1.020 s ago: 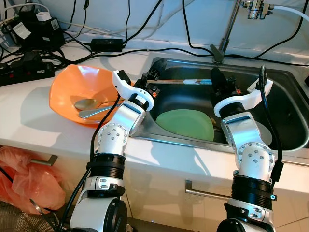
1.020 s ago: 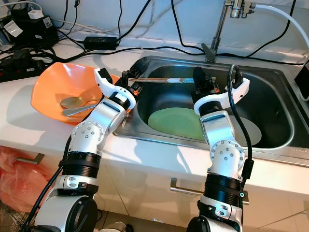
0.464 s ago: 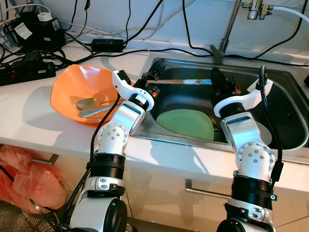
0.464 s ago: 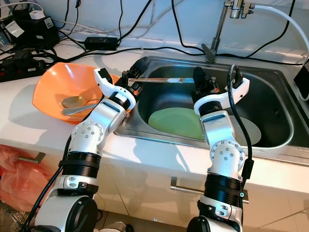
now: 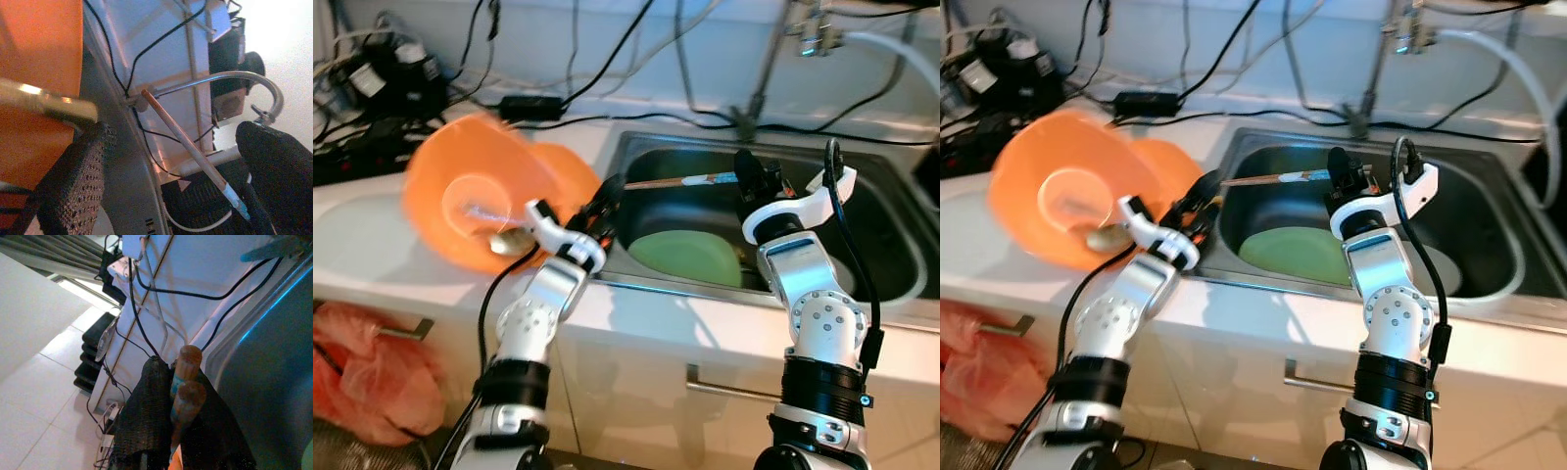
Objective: Kitchen organization
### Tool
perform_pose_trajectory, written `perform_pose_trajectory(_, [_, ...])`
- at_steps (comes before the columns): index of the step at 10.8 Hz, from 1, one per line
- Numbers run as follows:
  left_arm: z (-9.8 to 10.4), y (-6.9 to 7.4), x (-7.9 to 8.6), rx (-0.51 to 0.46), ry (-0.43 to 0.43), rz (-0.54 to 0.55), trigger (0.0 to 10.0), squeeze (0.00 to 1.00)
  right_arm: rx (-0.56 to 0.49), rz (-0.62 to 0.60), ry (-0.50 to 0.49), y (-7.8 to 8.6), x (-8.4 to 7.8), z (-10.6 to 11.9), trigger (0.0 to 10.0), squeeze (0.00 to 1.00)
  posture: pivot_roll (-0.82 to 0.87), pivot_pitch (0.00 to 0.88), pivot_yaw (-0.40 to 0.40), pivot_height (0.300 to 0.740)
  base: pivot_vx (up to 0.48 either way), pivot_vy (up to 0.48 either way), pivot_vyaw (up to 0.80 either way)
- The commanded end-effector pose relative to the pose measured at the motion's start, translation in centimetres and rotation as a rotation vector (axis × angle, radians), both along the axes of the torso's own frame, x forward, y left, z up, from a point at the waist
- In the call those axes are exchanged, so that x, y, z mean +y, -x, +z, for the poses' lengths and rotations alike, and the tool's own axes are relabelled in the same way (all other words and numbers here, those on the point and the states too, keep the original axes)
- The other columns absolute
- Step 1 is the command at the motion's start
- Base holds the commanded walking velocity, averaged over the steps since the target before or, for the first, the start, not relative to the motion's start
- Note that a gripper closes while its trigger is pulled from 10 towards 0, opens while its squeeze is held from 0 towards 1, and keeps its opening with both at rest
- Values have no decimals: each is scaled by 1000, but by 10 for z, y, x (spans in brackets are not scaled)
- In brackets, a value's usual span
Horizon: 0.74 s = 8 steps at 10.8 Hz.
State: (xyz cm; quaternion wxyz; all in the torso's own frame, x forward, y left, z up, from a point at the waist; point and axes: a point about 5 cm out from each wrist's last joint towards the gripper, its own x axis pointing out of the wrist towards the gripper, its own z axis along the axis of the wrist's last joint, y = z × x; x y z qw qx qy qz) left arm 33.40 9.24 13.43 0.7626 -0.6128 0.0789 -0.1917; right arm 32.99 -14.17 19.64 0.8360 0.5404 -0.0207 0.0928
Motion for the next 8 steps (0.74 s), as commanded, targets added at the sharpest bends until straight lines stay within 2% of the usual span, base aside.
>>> perform_pose_trajectory(1, [67, -10, -77, -42, 109, -136, 10000, 1000, 12, -9, 8, 0, -2, -2, 0, 0, 101, 0, 0, 740, 0, 0, 0])
perform_pose_trajectory(8, [67, -10, -77, -42, 109, -136, 10000, 1000, 12, -9, 8, 0, -2, -2, 0, 0, 101, 0, 0, 740, 0, 0, 0])
